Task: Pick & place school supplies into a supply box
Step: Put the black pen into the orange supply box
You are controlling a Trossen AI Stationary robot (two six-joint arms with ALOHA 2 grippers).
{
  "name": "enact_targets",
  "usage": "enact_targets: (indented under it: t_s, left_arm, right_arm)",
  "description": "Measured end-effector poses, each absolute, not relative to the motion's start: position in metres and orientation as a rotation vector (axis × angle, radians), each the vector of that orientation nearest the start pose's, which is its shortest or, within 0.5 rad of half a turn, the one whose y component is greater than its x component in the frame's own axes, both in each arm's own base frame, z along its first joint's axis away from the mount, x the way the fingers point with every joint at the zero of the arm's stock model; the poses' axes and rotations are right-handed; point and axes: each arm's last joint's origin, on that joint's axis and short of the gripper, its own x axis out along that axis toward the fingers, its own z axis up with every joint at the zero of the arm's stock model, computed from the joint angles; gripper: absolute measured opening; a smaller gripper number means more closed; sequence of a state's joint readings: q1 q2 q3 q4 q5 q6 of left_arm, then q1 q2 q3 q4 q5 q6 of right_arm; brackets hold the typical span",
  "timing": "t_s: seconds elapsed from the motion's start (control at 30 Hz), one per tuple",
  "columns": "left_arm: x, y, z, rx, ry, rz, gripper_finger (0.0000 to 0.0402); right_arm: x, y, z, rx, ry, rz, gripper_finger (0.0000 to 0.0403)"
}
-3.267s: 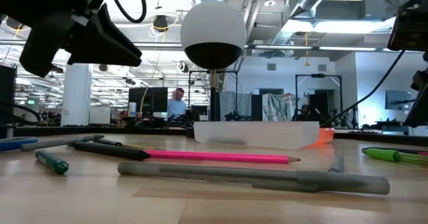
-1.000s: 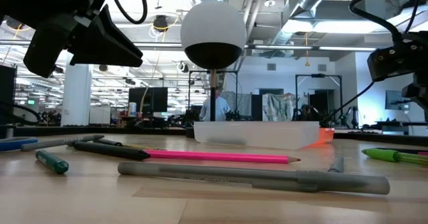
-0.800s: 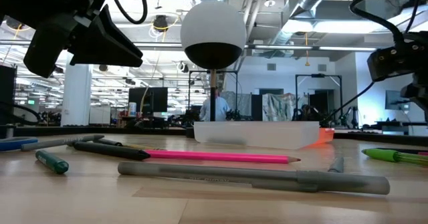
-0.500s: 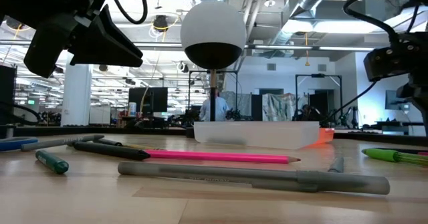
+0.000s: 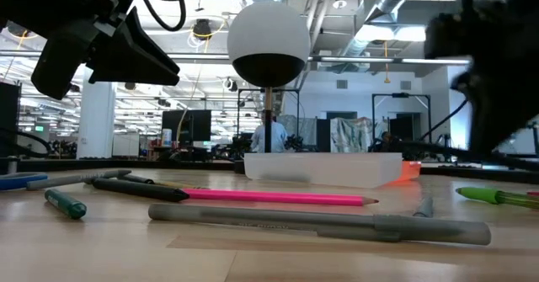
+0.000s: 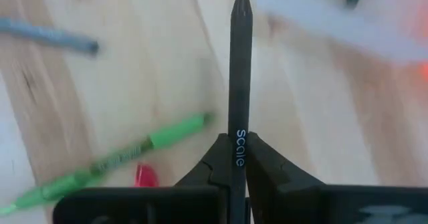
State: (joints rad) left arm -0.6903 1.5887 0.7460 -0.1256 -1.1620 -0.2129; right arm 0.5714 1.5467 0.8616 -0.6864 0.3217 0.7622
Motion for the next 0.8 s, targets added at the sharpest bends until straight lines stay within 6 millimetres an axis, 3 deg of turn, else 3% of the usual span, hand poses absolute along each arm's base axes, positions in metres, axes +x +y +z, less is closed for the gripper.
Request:
enact_targets:
  t_s: [0.17, 0.3, 0.53, 0.8]
  left_arm:
    - [0.23, -0.155, 0.158, 0.584, 0.54, 0.489, 0.0106]
    - [0.232, -0.153, 0.158, 0.58, 0.546, 0.496, 0.0106]
    - [0.235, -0.149, 0.157, 0.55, 0.572, 0.473, 0.0106]
    - [0.235, -0.149, 0.157, 0.548, 0.575, 0.473, 0.0106]
  right_arm:
    - [0.239, 0.136, 0.189, 0.014, 1.148, -0.225, 0.0007]
    - [0.258, 0.124, 0.207, -0.015, 1.053, -0.27, 0.0009]
    - [0.293, 0.077, 0.217, 0.002, 0.921, -0.331, 0.0008]
    - [0.306, 0.027, 0.217, 0.023, 0.923, -0.391, 0.0011]
